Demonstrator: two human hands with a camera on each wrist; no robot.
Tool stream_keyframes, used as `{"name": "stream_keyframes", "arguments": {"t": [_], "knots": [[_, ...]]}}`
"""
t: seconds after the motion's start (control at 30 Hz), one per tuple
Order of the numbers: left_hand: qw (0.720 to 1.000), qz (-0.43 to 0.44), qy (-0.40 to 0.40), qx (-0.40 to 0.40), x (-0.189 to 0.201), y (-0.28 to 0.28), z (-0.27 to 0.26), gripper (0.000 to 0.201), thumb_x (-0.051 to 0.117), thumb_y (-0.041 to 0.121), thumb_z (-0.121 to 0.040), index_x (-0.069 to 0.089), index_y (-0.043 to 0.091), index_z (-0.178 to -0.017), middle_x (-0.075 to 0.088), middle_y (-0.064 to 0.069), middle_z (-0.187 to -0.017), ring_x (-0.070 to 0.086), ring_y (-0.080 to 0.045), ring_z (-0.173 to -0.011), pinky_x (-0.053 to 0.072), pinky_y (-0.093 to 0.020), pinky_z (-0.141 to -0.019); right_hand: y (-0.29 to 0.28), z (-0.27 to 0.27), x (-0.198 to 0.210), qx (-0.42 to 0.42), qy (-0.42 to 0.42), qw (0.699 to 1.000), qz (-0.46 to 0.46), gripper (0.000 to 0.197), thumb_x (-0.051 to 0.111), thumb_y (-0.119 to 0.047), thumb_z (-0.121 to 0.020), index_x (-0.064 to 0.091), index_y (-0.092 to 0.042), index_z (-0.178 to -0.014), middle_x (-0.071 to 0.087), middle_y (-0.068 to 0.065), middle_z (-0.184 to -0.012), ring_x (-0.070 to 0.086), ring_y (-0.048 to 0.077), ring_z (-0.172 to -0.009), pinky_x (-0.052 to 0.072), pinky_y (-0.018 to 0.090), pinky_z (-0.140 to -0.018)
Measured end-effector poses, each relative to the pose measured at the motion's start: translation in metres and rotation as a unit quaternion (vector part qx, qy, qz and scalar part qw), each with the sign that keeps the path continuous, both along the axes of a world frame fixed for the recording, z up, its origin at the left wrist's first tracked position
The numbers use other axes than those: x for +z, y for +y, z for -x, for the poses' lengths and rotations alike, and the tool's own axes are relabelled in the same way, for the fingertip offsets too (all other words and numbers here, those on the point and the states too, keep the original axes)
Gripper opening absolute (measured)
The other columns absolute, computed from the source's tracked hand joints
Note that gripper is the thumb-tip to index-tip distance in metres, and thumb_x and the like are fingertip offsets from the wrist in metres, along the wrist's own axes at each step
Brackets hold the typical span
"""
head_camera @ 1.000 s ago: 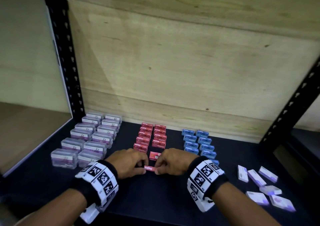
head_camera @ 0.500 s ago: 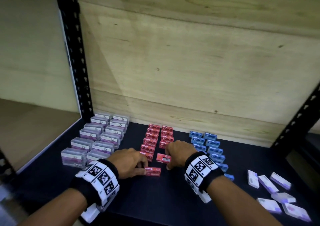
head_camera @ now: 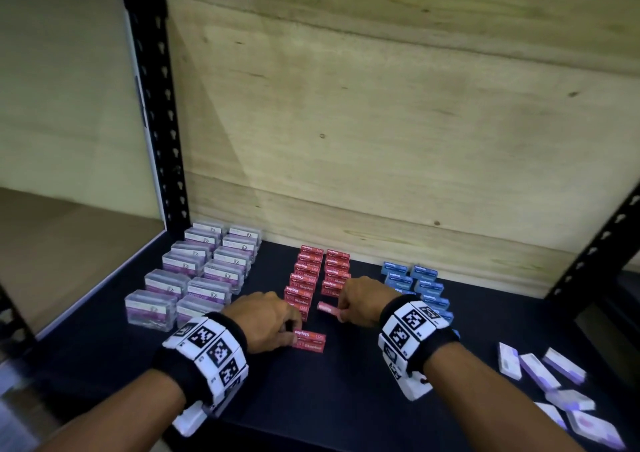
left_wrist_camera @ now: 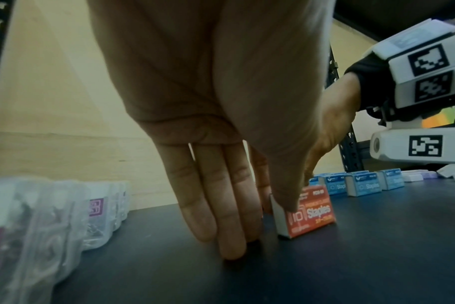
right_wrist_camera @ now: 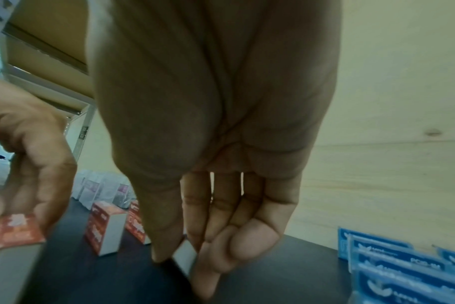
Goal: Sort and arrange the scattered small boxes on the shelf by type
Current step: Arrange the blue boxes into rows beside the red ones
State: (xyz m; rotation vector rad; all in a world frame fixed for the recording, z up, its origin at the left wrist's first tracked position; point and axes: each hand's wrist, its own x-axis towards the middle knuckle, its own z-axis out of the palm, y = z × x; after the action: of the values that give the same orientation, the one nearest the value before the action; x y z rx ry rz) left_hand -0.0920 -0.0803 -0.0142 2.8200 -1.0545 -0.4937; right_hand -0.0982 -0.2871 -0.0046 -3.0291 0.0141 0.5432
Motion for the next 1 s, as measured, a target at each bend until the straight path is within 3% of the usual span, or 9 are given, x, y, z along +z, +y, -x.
{"name": "stream_keyframes", "arguments": {"t": [0.2, 0.53, 1.0], "knots": [[1.0, -0.011, -0.026, -0.01, 0.004, -0.009, 0.003, 0.022, 0.055, 0.045, -0.093, 0.061, 0.034, -0.112, 0.067, 0.006, -0.105, 0.063, -0.017, -0.095, 0.052, -0.035, -0.085, -0.007, -0.003, 0.001, -0.003, -0.015, 1.0, 0.01, 0.026, 0.055, -0.027, -0.099, 0.07, -0.009, -0.109, 0.069, 0.009, -0.109, 0.065, 0.024, -0.098, 0.053, 0.035, -0.086], [0.995, -0.025, -0.094, -0.002, 0.002, -0.02, 0.005, 0.028, 0.051, 0.051, -0.094, 0.058, 0.036, -0.117, 0.064, 0.003, -0.113, 0.059, -0.022, -0.107, 0.041, -0.036, -0.088, -0.012, -0.01, -0.005, -0.007, -0.053, 0.998, 0.021, 0.022, 0.059, -0.025, -0.096, 0.071, -0.008, -0.103, 0.069, 0.01, -0.105, 0.066, 0.026, -0.095, 0.053, 0.036, -0.082], [0.991, -0.015, -0.135, 0.017, -0.004, -0.046, -0.008, 0.026, 0.055, 0.049, -0.092, 0.059, 0.035, -0.114, 0.064, 0.004, -0.112, 0.06, -0.021, -0.106, 0.041, -0.036, -0.088, -0.018, -0.014, -0.005, 0.014, -0.05, 0.999, -0.004, 0.019, 0.061, -0.025, -0.095, 0.072, -0.014, -0.105, 0.07, 0.005, -0.104, 0.066, 0.021, -0.094, 0.052, 0.033, -0.081]]}}
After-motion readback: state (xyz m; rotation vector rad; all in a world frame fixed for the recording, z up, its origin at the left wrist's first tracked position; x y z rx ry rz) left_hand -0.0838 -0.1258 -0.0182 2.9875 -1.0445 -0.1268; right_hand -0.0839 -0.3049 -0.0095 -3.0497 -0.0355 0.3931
